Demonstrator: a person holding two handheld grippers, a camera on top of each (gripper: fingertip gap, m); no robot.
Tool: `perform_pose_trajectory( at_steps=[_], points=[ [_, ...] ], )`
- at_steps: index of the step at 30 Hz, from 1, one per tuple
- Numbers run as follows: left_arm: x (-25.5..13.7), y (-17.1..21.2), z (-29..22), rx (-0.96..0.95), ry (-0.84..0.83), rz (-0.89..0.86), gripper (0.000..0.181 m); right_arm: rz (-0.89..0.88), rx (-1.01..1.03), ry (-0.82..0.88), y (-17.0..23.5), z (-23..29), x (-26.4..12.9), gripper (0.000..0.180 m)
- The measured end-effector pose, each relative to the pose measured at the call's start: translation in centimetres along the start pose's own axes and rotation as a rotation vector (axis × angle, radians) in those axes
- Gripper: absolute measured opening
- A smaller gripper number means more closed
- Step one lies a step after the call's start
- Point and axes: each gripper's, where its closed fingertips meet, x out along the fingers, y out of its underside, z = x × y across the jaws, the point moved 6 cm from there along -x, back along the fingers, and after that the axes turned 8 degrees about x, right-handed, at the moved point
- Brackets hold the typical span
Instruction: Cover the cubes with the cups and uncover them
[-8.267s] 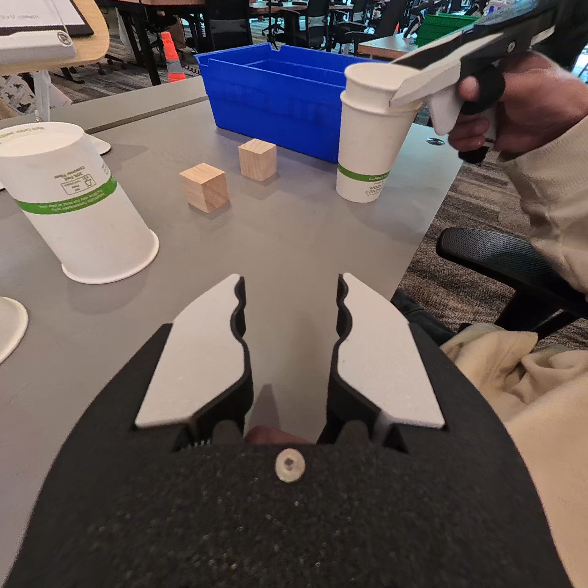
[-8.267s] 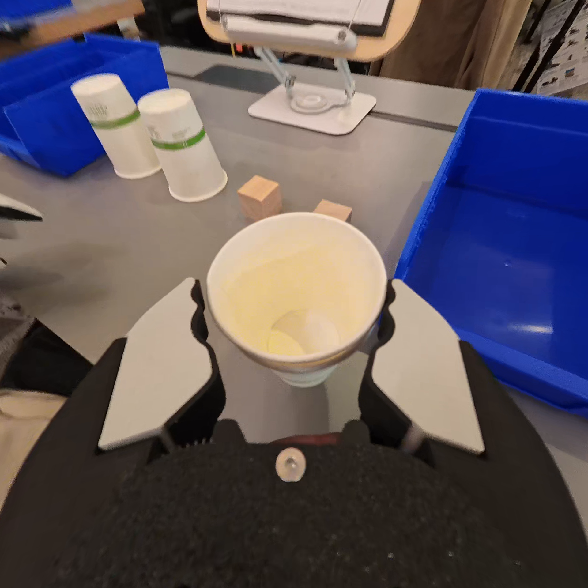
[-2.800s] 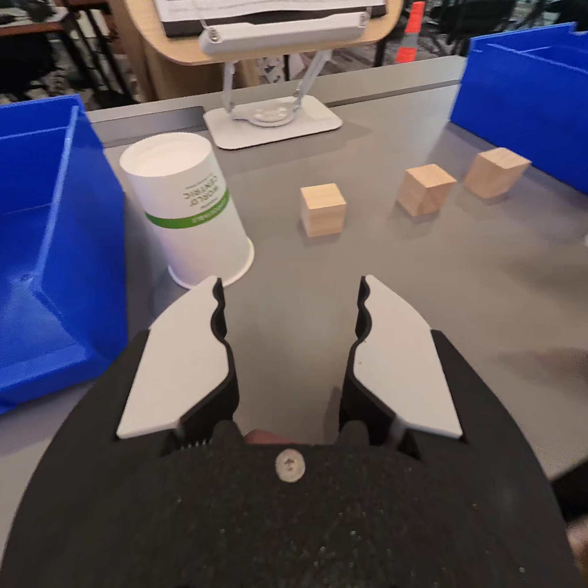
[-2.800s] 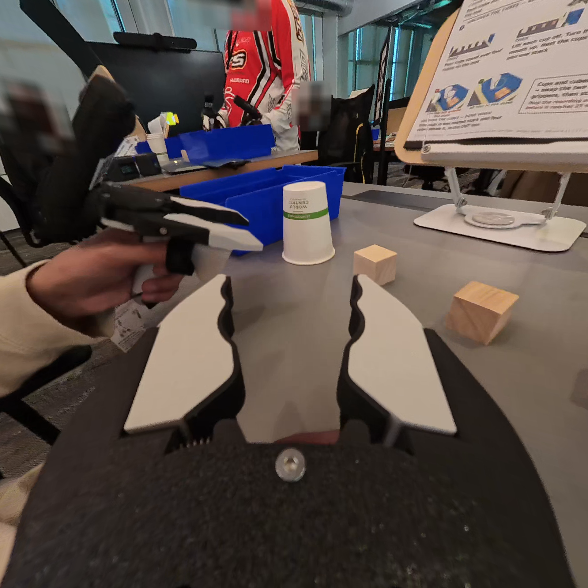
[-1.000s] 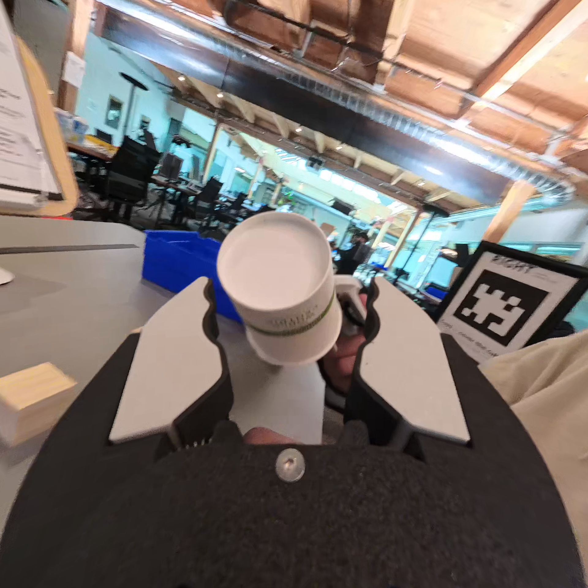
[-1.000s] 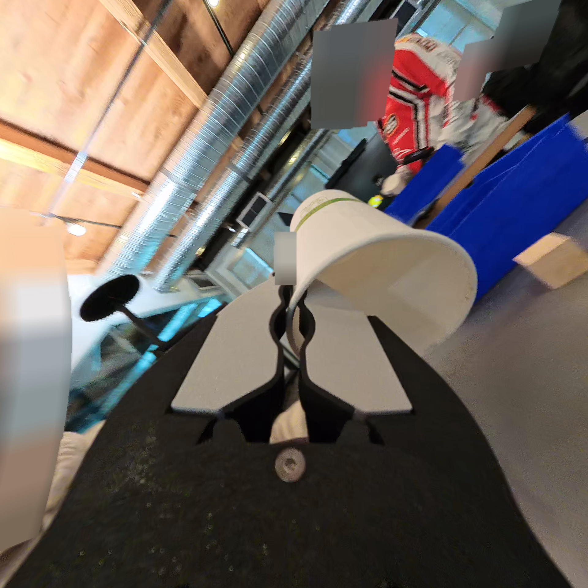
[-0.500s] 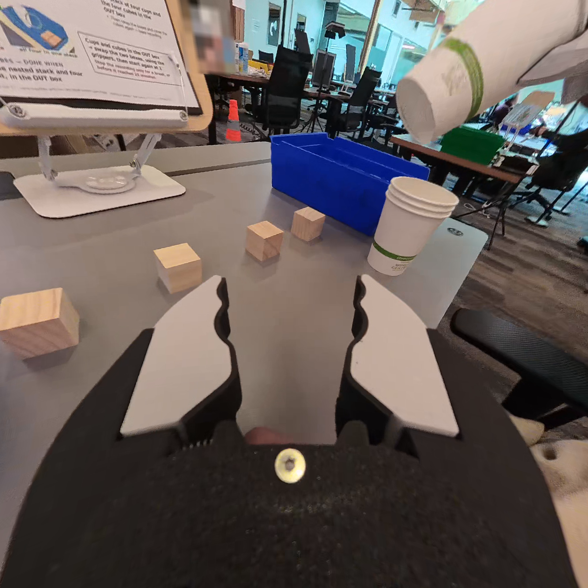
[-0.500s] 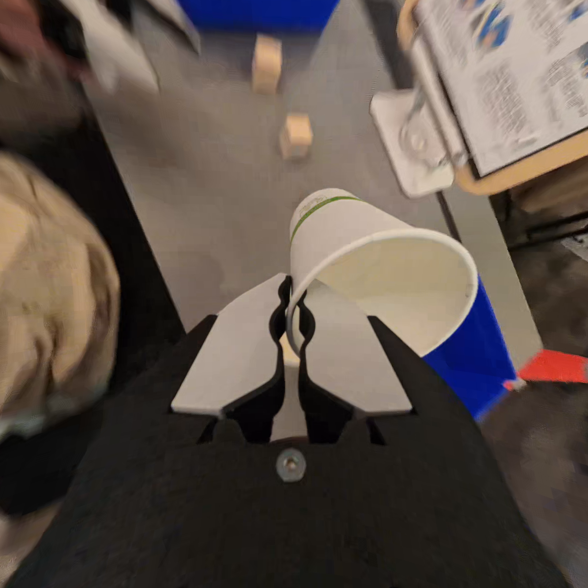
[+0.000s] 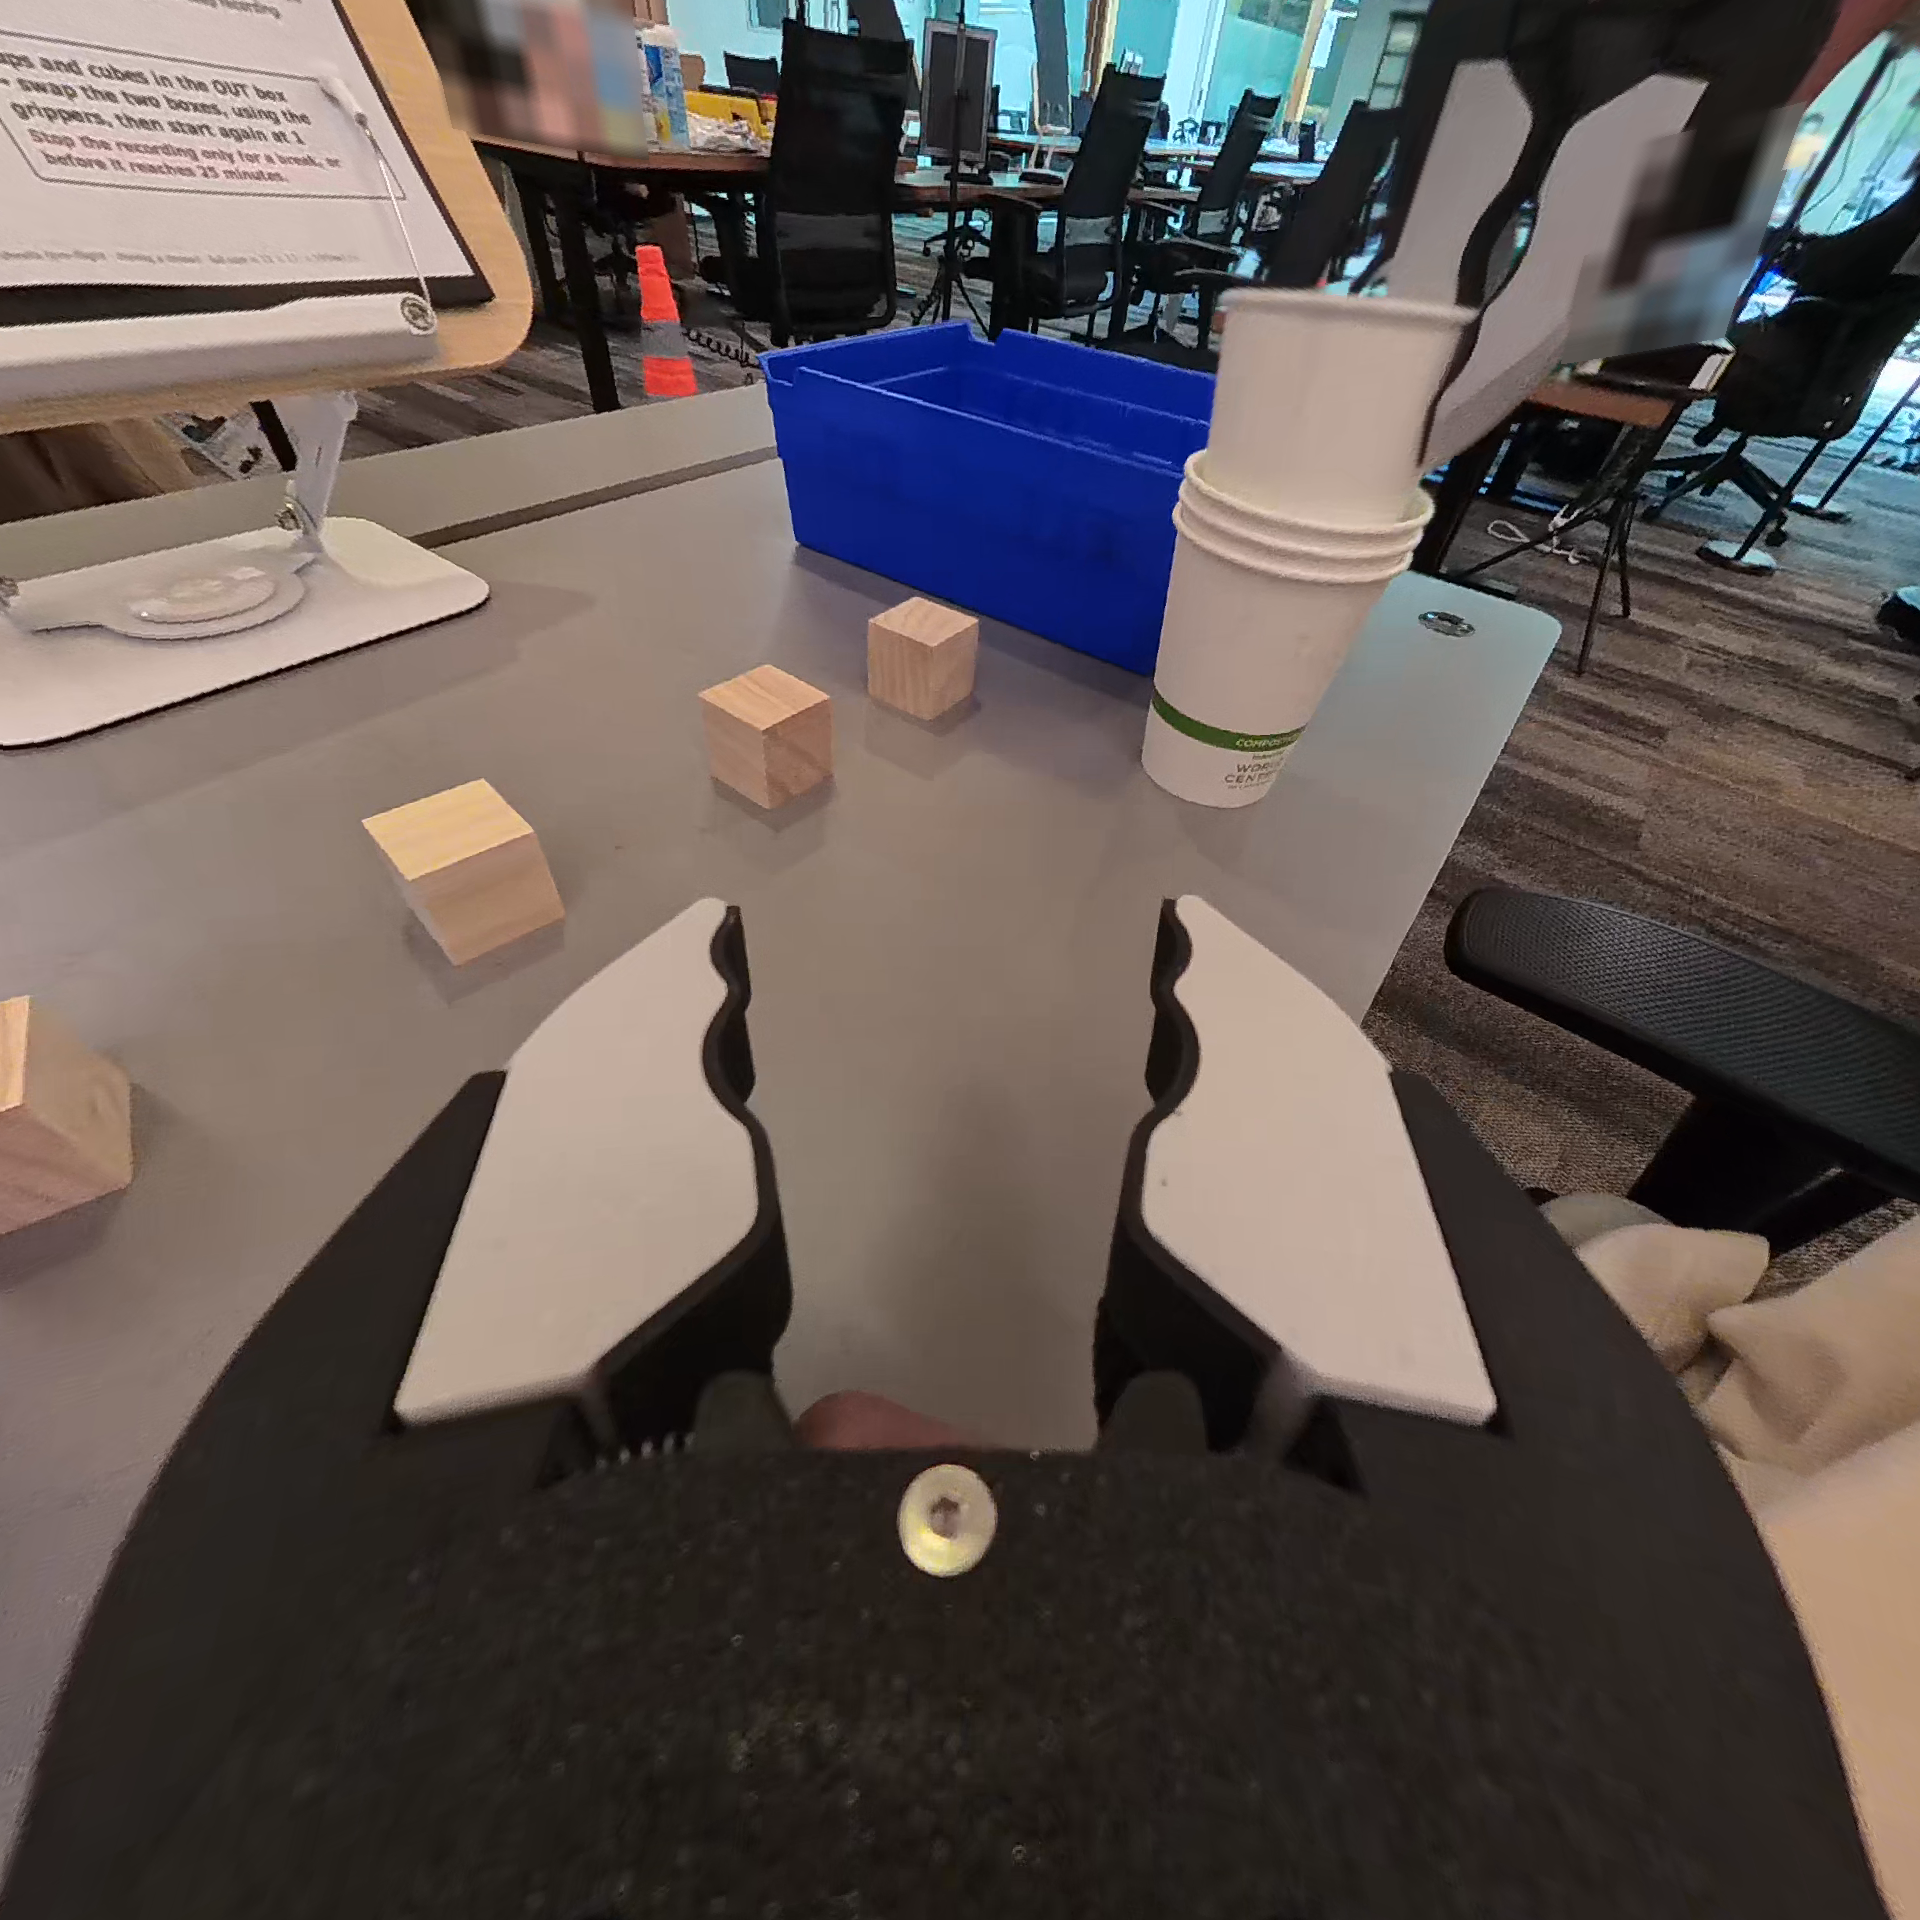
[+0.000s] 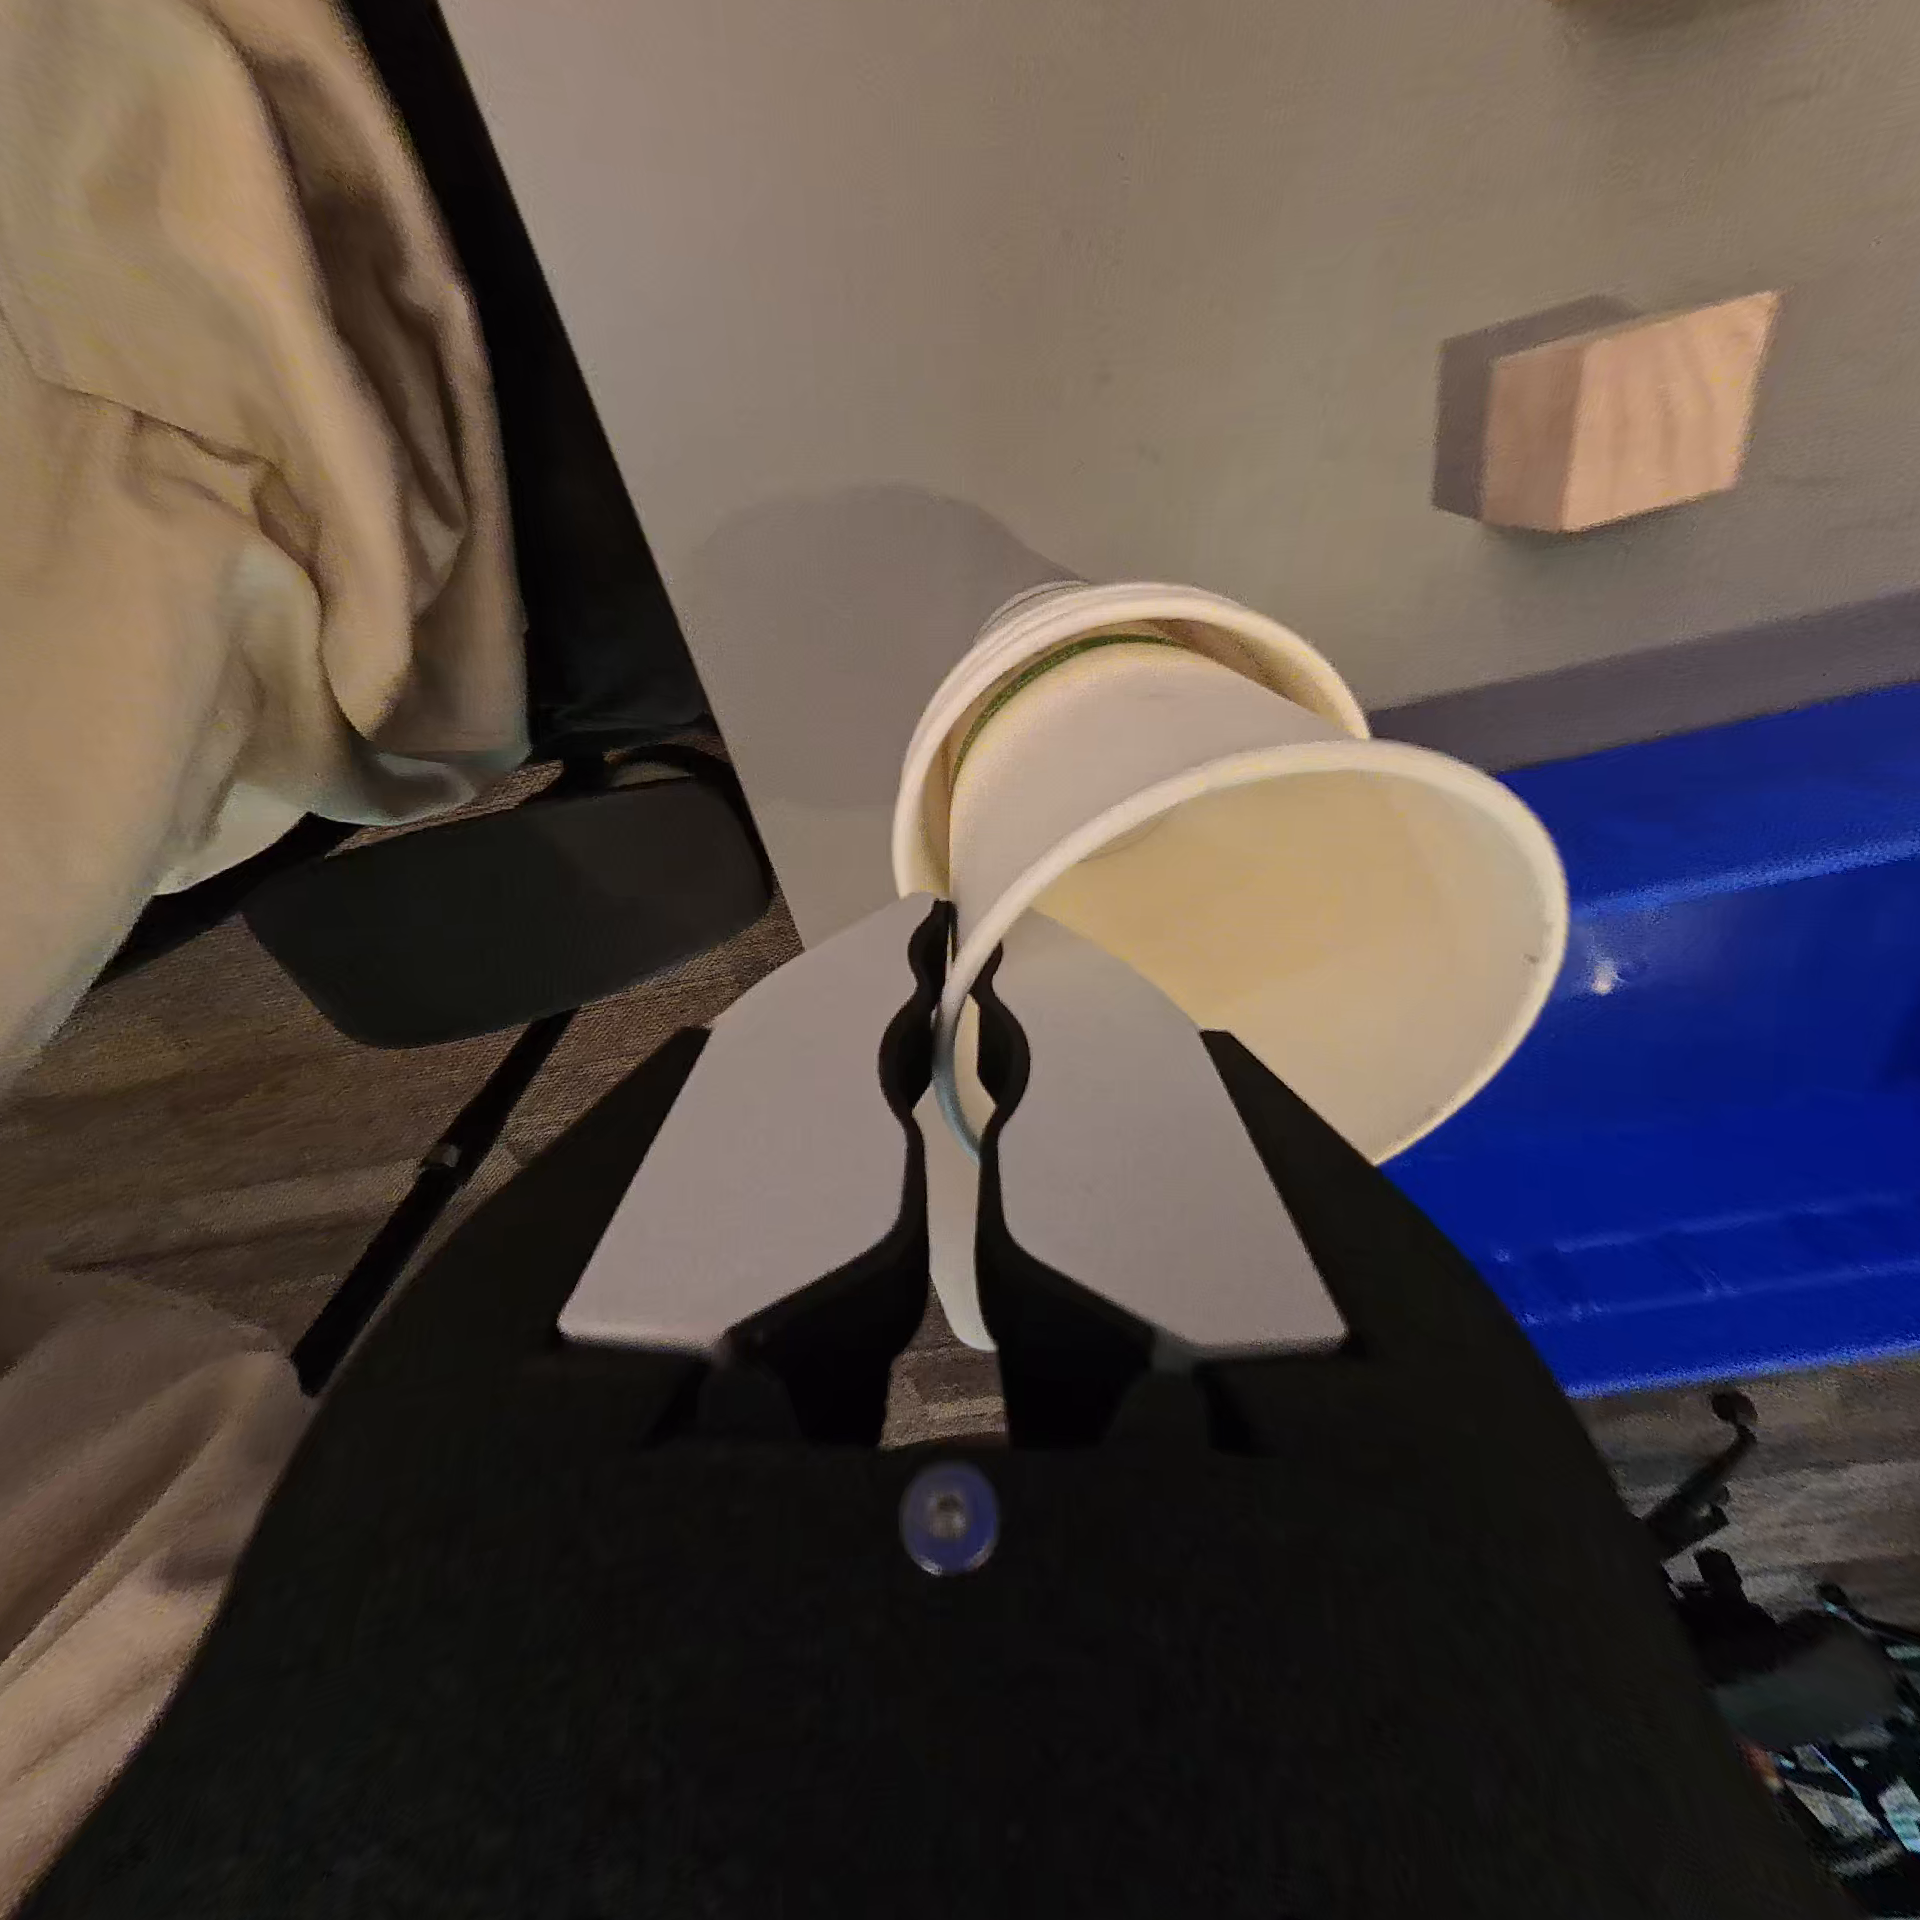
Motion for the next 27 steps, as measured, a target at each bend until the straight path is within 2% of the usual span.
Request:
perform_pose_trajectory(
  at_steps=[1, 3, 5, 9, 11, 13, 16, 19, 20, 22, 23, 24, 26, 27],
  points=[
    [0.0, 0.0, -0.1, 0.002, 0.009, 0.002, 0.074, 0.011, 0.000, -0.036, -0.1, 0.2, 0.6, 0.004],
    [0.2, 0.2, -0.1, 0.003, 0.015, 0.011, 0.075, 0.014, -0.001, -0.110, -0.4, 0.6, 1.4, 0.011],
    [0.3, 0.4, -0.1, 0.004, 0.024, 0.024, 0.074, -0.024, 0.008, -0.174, -0.7, 1.0, 1.4, 0.037],
    [0.5, 0.7, -0.2, 0.000, 0.038, 0.038, 0.075, -0.037, 0.018, -0.180, -0.5, 1.0, 1.6, 0.048],
    [0.5, 0.7, -0.1, 0.005, 0.028, 0.037, 0.075, -0.082, 0.033, -0.120, -0.2, 0.8, 1.0, 0.049],
    [0.2, 0.5, 0.2, 0.013, 0.005, 0.026, 0.075, -0.312, 0.046, -0.031, -0.1, 1.1, -1.2, 0.050],
    [-0.4, 0.1, 0.8, 0.024, -0.054, 0.011, 0.074, -0.872, 0.098, 0.225, 0.5, 2.4, -4.4, 0.053],
    [-1.2, 0.3, 2.2, 0.015, -0.187, 0.035, 0.074, -1.361, 0.327, 0.511, 2.8, 4.4, -3.9, 0.066],
    [-1.6, 0.4, 2.7, 0.008, -0.248, 0.035, 0.074, -1.473, 0.427, 0.563, 3.5, 5.4, -2.9, 0.060],
    [-2.4, 0.7, 3.7, 0.003, -0.361, 0.046, 0.074, -1.614, 0.607, 0.656, 4.9, 7.5, -0.4, 0.063],
    [-2.7, 1.0, 4.0, -0.002, -0.399, 0.057, 0.073, -1.641, 0.634, 0.690, 5.1, 8.5, 0.9, 0.059],
    [-2.8, 1.2, 4.1, -0.011, -0.414, 0.065, 0.073, -1.628, 0.630, 0.734, 4.8, 8.9, 2.0, 0.060],
    [-2.7, 1.7, 4.0, -0.034, -0.394, 0.065, 0.072, -1.482, 0.664, 0.834, 4.3, 8.2, 4.3, 0.084],
    [-2.5, 1.9, 4.0, -0.047, -0.380, 0.068, 0.072, -1.436, 0.695, 0.815, 4.2, 7.9, 5.3, 0.086]
  ],
)
